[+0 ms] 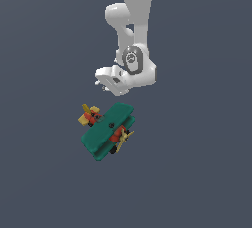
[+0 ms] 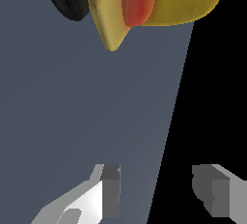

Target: Pick up the object and move it to a goal position.

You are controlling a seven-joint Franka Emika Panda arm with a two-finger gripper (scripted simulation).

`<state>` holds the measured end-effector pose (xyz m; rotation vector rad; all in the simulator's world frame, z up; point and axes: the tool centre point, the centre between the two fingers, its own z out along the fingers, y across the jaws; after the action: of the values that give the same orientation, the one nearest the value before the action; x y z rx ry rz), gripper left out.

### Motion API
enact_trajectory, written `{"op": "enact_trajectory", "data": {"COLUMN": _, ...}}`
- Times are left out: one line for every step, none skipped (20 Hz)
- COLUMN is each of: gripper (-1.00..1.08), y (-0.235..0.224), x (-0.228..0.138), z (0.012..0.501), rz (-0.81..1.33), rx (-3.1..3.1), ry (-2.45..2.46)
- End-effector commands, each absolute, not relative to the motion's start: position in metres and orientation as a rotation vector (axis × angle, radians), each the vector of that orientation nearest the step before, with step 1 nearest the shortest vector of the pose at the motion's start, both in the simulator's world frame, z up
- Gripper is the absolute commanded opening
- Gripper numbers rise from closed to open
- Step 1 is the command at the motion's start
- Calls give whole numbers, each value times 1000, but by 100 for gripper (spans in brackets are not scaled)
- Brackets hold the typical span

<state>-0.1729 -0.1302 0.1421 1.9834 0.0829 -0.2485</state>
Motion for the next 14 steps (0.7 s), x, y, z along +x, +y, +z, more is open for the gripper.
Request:
{"op": "enact_trajectory", "data": {"gripper": 28, "y": -132, "x": -170, "z": 143, "rz": -219, "rx": 1958, "ry": 100}}
{"op": "enact_trajectory", "data": {"gripper": 28, "y": -132, "x": -168, "z": 143, "rz": -207, "rx": 1949, "ry": 107}}
{"op": "enact_trajectory", "data": {"gripper": 28, "y": -132, "x": -167, "z": 143, "rz": -195, "rx": 1939, "ry": 113}}
{"op": "enact_trajectory", "data": {"gripper": 28, "y": -133, "x": -166, "z": 144, "rz": -183, "rx": 1929, "ry": 120}}
{"op": "enact_trajectory", "data": {"gripper": 28, "y": -133, "x": -164, "z": 144, "rz": -171, "rx": 1920, "ry": 127}}
{"op": "enact_trajectory", "data": {"gripper": 28, "y": -133, "x": -163, "z": 144, "rz": -159, "rx": 1911, "ry": 134}}
{"op": "enact_trajectory", "data": {"gripper": 28, "y": -134, "x": -162, "z": 145, "rz": -146, "rx": 1901, "ry": 141}}
{"op": "enact_trajectory", "data": {"gripper": 28, "y": -134, "x": -160, "z": 145, "rz": -134, "rx": 1892, "ry": 148}}
{"op": "enact_trajectory", "data": {"gripper": 28, "y": -134, "x": -159, "z": 145, "rz": -122, "rx": 1883, "ry": 154}}
{"op": "enact_trajectory", "data": {"gripper": 28, "y": -134, "x": -157, "z": 145, "rz": -109, "rx": 1874, "ry": 161}}
{"op": "enact_trajectory", "data": {"gripper": 28, "y": -134, "x": -156, "z": 146, "rz": -96, "rx": 1865, "ry": 168}}
{"op": "enact_trajectory", "data": {"gripper": 28, "y": -134, "x": -154, "z": 146, "rz": -84, "rx": 1856, "ry": 175}}
{"op": "enact_trajectory", "data": {"gripper": 28, "y": -134, "x": -153, "z": 146, "rz": -71, "rx": 1847, "ry": 182}}
{"op": "enact_trajectory", "data": {"gripper": 28, "y": -134, "x": -151, "z": 147, "rz": -58, "rx": 1839, "ry": 189}}
